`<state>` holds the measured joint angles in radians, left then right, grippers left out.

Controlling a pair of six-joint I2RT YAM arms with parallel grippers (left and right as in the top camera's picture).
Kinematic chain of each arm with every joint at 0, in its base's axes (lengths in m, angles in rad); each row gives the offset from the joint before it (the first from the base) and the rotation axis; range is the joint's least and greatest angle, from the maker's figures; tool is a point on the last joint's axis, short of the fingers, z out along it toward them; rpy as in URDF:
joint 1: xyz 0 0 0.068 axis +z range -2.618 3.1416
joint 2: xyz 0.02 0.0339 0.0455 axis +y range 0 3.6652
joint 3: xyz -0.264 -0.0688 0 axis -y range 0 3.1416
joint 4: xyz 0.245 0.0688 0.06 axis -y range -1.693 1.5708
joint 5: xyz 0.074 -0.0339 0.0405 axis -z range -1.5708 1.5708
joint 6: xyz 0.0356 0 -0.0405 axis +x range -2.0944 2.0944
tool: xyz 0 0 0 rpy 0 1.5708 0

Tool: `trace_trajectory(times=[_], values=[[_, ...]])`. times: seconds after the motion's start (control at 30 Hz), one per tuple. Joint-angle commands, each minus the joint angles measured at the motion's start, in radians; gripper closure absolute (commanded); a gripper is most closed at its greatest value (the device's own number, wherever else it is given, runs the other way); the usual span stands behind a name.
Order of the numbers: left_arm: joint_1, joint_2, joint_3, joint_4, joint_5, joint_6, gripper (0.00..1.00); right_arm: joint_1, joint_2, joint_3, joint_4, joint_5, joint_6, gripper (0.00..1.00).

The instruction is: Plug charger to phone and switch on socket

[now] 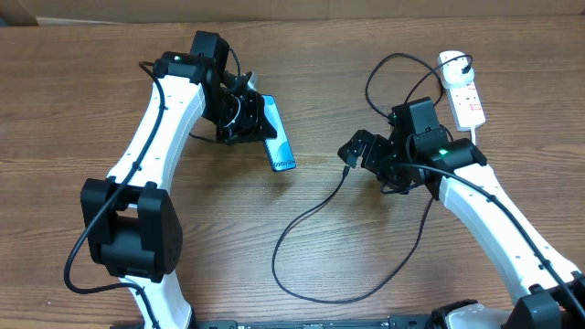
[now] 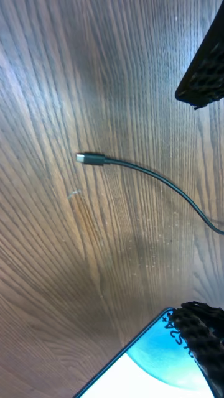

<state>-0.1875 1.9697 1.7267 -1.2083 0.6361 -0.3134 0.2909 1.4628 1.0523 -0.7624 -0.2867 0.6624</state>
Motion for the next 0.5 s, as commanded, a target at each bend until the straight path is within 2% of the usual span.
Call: trace_trajectory(times=[0.0, 0.47], values=[[0.005, -0.001, 0.014, 0.006, 0.038, 0.013, 0.96, 0.006, -0.013, -0.003, 0.003, 0.049, -0.012, 0.00], [0.005, -0.001, 0.014, 0.017, 0.038, -0.002, 0.96, 0.006, -0.013, -0.003, 0.046, 0.050, -0.012, 0.00]])
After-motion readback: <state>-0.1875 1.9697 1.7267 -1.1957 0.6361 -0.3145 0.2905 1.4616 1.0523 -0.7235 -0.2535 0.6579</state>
